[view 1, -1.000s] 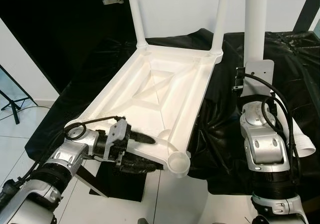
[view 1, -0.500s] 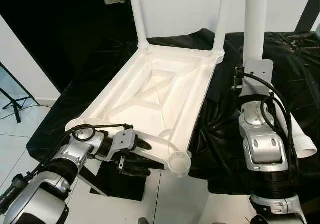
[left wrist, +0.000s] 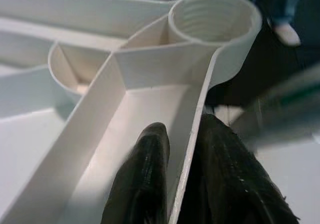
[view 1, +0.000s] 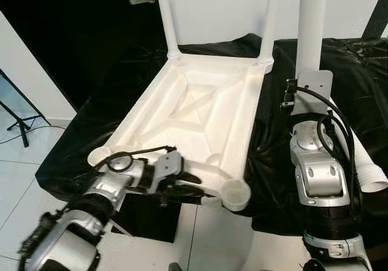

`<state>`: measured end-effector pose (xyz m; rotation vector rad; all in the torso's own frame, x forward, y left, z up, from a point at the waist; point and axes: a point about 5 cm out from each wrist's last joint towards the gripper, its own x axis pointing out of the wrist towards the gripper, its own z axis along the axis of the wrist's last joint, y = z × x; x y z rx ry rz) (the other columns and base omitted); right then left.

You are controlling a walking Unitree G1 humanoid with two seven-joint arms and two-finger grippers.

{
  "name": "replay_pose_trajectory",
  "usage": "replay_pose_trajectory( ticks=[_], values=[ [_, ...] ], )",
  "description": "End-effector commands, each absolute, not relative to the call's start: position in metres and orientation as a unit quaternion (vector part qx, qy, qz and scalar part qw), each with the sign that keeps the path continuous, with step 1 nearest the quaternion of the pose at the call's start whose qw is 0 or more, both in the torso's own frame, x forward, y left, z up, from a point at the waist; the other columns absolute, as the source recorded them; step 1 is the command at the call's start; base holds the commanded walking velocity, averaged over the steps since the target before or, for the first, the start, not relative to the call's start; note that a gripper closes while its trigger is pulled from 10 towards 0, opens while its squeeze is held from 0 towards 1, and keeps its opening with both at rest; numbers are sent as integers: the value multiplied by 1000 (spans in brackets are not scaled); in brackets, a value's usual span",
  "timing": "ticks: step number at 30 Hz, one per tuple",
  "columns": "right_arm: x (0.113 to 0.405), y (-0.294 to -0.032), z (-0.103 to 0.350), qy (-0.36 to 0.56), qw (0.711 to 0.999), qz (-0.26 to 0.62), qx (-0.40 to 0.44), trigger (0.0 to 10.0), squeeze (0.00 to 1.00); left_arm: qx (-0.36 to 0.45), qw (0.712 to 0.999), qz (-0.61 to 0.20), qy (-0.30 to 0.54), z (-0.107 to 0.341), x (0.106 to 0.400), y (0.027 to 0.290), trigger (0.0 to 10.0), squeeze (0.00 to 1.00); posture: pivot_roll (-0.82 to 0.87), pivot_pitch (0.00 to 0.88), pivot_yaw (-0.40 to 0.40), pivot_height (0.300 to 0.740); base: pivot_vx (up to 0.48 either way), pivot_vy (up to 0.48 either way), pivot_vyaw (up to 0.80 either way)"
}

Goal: Building children table

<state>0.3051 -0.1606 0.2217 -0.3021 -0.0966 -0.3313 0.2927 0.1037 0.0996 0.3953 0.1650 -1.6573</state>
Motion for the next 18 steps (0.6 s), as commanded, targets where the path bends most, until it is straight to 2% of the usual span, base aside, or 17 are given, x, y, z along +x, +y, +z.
replay_pose_trajectory(
  ticks=[1,5,10,13,14,18],
  values=[
    [304,-157,232,-65,974,-163,-142,10000,0,154,662,-733,32,110,295,96,0,0,-176,3,102,740,0,0,0],
    [302,-157,240,-73,974,-164,-135,10000,0,143,661,-737,14,109,290,73,0,0,-185,5,109,740,0,0,0],
    [300,-157,252,-89,974,-168,-127,10000,0,146,666,-731,11,105,289,60,0,0,-191,6,114,740,0,0,0],
    [299,-156,257,-97,973,-169,-122,10000,0,148,672,-726,11,102,289,54,0,0,-191,6,114,740,0,0,0],
    [298,-155,262,-105,973,-168,-118,10000,0,146,681,-717,9,101,289,39,0,0,-192,3,113,740,0,0,0],
    [299,-153,261,-105,974,-165,-116,10000,0,142,689,-710,10,101,289,28,0,0,-188,0,113,740,0,0,0]
  ],
)
